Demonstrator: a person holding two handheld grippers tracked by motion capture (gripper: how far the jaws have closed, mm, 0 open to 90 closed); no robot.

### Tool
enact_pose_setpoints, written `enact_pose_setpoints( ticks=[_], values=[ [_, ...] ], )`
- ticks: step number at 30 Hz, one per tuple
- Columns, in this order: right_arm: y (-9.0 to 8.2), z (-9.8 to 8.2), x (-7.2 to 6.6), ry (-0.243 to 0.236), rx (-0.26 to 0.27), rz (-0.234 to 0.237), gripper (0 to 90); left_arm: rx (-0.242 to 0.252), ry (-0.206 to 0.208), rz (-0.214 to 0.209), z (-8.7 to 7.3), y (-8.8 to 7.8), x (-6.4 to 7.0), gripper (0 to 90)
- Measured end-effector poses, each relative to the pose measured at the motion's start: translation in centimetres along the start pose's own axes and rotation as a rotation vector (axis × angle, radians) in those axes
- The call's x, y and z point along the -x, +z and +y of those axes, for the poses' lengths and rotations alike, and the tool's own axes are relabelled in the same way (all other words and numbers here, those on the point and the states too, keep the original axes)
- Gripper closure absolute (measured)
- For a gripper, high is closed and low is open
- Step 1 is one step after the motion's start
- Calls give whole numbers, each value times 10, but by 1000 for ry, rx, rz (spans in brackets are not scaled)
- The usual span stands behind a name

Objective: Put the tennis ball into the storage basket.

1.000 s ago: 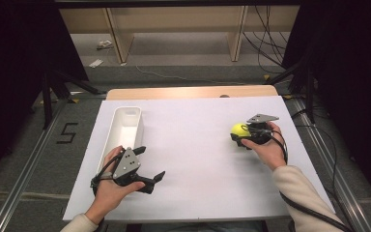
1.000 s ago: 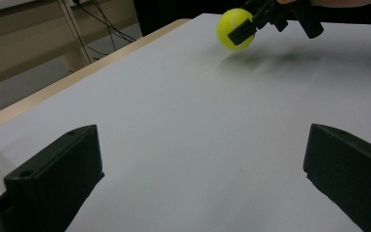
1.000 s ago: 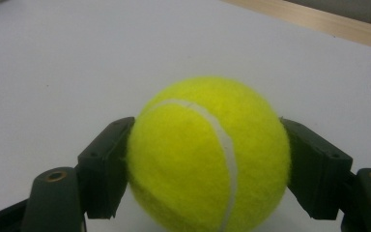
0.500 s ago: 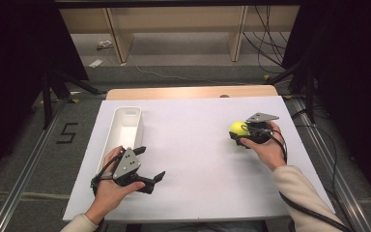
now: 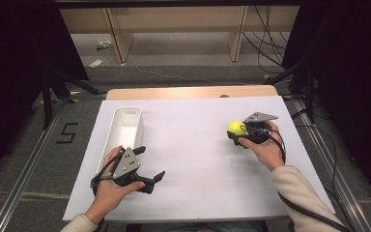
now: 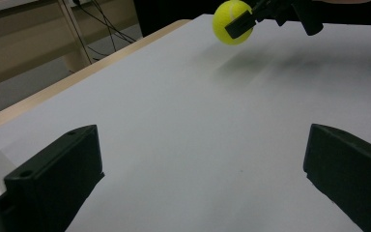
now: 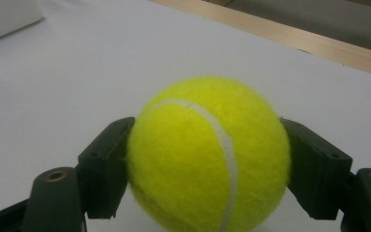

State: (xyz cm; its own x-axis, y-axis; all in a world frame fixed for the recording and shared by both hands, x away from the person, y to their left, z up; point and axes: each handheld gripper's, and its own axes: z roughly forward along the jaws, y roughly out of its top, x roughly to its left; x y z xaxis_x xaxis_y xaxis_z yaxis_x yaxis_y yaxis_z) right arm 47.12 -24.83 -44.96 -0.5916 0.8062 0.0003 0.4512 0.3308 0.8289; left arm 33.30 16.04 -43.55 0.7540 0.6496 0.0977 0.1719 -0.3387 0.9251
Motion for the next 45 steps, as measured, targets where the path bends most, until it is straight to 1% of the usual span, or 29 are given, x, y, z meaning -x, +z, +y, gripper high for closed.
enact_pose_setpoints(
  ticks=[9,15,18,45],
  values=[
    [-1,2,-1,5,19,10,263,-3,-4,-3,0,0,0,0],
    [-1,3,-3,0,26,12,263,-2,-4,-3,0,0,0,0],
    [-1,4,-4,-1,27,12,263,-2,0,-2,0,0,0,0],
    [-1,10,-16,-22,43,31,264,-2,-3,-4,0,0,0,0]
  ],
)
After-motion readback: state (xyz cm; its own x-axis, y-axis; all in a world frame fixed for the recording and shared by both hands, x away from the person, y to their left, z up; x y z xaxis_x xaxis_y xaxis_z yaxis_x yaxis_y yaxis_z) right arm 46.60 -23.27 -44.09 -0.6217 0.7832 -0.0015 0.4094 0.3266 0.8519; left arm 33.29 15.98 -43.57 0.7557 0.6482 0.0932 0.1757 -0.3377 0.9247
